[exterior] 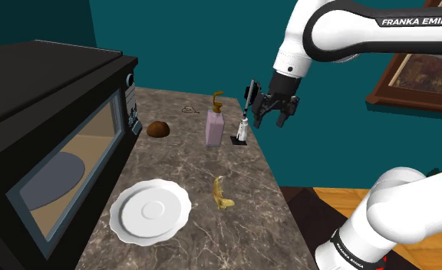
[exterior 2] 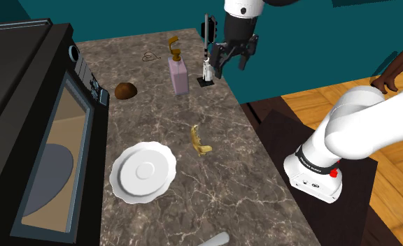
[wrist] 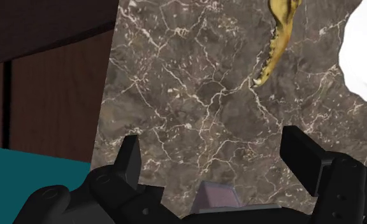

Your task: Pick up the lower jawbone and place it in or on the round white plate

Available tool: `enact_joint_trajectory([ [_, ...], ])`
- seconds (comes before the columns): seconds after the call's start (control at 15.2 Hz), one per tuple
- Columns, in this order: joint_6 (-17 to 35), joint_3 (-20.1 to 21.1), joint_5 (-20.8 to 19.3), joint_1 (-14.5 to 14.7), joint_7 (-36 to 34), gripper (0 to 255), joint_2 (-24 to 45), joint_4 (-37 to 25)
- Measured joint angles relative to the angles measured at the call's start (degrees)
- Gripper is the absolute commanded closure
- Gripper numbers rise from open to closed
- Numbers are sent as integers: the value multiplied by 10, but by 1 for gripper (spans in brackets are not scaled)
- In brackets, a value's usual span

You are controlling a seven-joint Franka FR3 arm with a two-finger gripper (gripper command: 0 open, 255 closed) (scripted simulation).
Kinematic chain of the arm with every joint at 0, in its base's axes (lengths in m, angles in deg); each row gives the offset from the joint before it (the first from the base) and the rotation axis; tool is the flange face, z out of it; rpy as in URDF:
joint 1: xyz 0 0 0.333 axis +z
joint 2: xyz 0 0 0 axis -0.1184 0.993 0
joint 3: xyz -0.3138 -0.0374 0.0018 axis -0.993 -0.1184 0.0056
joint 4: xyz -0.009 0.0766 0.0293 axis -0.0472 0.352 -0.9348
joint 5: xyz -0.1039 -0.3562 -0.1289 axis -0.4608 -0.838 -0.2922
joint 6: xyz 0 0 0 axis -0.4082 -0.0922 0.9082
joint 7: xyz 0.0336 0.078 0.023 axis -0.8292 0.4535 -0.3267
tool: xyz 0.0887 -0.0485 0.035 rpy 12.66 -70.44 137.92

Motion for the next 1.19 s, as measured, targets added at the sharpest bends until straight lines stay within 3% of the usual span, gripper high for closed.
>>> enact_joint_trajectory([
  [0.86, 137, 88, 122, 27, -162, 0, 213, -17],
  [1.19, 179, 100, 136, 31, -173, 0, 253, -10],
])
